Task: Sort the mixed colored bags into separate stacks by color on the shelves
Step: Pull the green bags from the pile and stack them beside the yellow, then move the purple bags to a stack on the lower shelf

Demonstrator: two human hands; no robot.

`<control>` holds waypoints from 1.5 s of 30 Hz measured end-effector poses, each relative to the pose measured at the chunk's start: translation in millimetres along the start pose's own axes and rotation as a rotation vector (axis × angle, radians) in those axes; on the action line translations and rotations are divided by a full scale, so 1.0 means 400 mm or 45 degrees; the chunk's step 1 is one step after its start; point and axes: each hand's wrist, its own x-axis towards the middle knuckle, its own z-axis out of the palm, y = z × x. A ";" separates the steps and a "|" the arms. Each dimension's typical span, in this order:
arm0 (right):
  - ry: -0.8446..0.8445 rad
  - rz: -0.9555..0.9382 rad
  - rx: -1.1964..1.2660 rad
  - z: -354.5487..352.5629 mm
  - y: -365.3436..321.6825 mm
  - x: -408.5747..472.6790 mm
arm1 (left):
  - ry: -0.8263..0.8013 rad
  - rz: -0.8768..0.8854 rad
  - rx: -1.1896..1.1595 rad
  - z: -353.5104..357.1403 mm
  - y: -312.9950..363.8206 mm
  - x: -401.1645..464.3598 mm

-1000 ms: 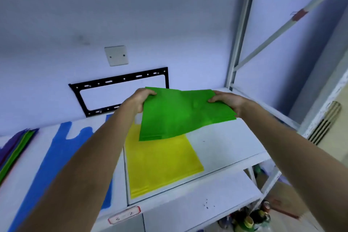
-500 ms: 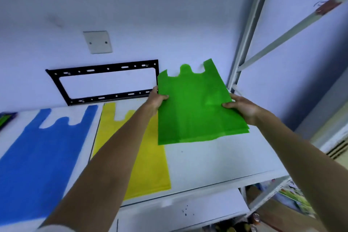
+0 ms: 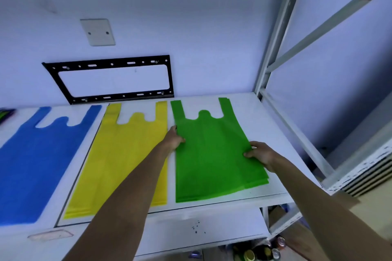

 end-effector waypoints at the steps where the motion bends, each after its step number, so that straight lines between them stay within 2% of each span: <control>1: 0.000 -0.001 -0.013 -0.002 0.001 0.001 | 0.003 0.000 0.031 0.004 0.003 0.000; 4: -0.004 0.023 -0.063 0.001 -0.001 -0.003 | 0.020 -0.020 0.080 0.005 0.012 -0.001; 6: 0.020 0.047 -0.202 0.003 -0.017 -0.018 | 0.079 -0.025 0.153 -0.009 0.022 -0.005; 7: 0.065 0.034 -0.390 -0.001 -0.032 -0.026 | 0.119 -0.022 0.209 -0.024 0.031 -0.012; 9: 0.221 -0.026 -0.969 -0.017 -0.076 -0.050 | 0.181 0.017 0.352 -0.063 0.054 -0.034; 10: 0.306 -0.090 -1.203 -0.020 -0.105 -0.065 | 0.211 0.062 0.449 -0.084 0.069 -0.051; 12: 0.355 -0.244 -1.406 -0.010 -0.164 -0.082 | 0.283 0.170 0.678 -0.129 0.095 -0.090; 16: 0.238 -0.595 -1.622 0.081 -0.263 -0.105 | 0.331 0.362 1.063 -0.214 0.112 -0.174; 19: 0.163 -0.807 -1.643 0.190 -0.313 -0.132 | 0.323 0.377 1.242 -0.288 0.102 -0.236; 25: 0.065 -0.950 -1.579 0.437 -0.352 -0.234 | 0.372 0.302 1.330 -0.485 0.030 -0.364; 31: 0.008 -1.005 -1.500 0.764 -0.355 -0.344 | 0.408 0.204 1.348 -0.772 -0.132 -0.503; 37: -0.016 -1.011 -1.415 1.096 -0.374 -0.467 | 0.437 0.214 1.372 -1.068 -0.258 -0.631; 45: -0.094 -0.978 -1.392 1.464 -0.464 -0.558 | 0.480 0.171 1.363 -1.427 -0.416 -0.685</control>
